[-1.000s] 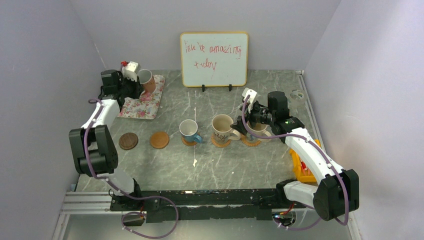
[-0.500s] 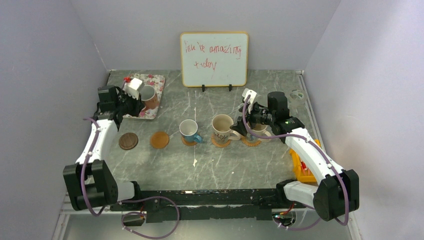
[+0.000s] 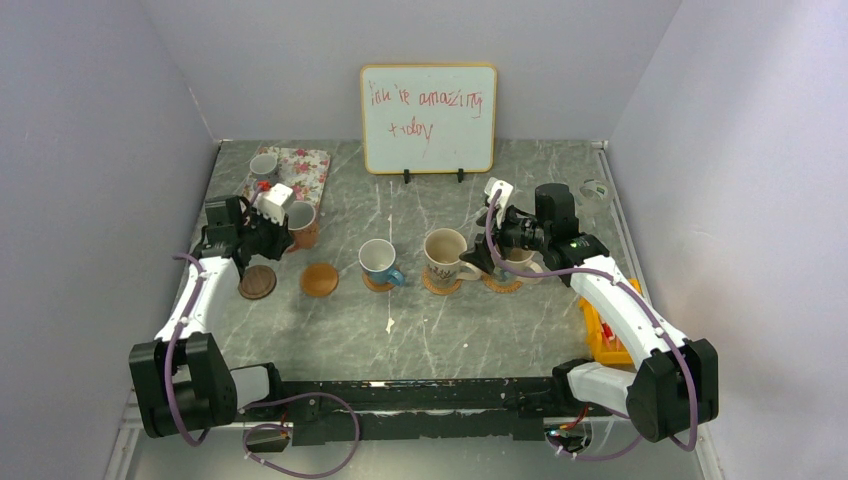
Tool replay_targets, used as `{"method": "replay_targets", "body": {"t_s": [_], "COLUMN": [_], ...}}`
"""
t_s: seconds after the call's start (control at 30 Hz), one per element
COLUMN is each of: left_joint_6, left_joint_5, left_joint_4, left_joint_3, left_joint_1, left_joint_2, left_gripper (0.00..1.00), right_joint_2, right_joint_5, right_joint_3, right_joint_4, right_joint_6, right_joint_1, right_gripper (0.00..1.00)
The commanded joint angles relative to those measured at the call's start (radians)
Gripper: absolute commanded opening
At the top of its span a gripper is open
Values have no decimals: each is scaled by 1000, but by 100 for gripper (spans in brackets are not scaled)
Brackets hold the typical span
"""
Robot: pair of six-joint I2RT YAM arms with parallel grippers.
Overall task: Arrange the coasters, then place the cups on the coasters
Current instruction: Place the cup on the coaster.
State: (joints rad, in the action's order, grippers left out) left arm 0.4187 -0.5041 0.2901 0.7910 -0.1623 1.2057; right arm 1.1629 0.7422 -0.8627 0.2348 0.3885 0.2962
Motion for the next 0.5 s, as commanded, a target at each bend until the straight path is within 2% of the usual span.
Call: {"method": "replay_targets", "body": {"t_s": [0.0,0.47], "left_joint_6": [30,40], "left_joint_5": [-61,-86], "left_joint_4": [-64,-71], "left_joint_3": [6,-117], "left_joint_1": [0,0], "left_joint_2": [-45,-204], "left_gripper": [5,5], "right_joint_2": [-18,-11], "right_joint_5": [34,35], "right_joint_3": [-13,-16], "right_joint_4": [-23,-19], "right_joint_6": [-5,-4], "right_joint_1": [3,14], "right_gripper": [100,100]}}
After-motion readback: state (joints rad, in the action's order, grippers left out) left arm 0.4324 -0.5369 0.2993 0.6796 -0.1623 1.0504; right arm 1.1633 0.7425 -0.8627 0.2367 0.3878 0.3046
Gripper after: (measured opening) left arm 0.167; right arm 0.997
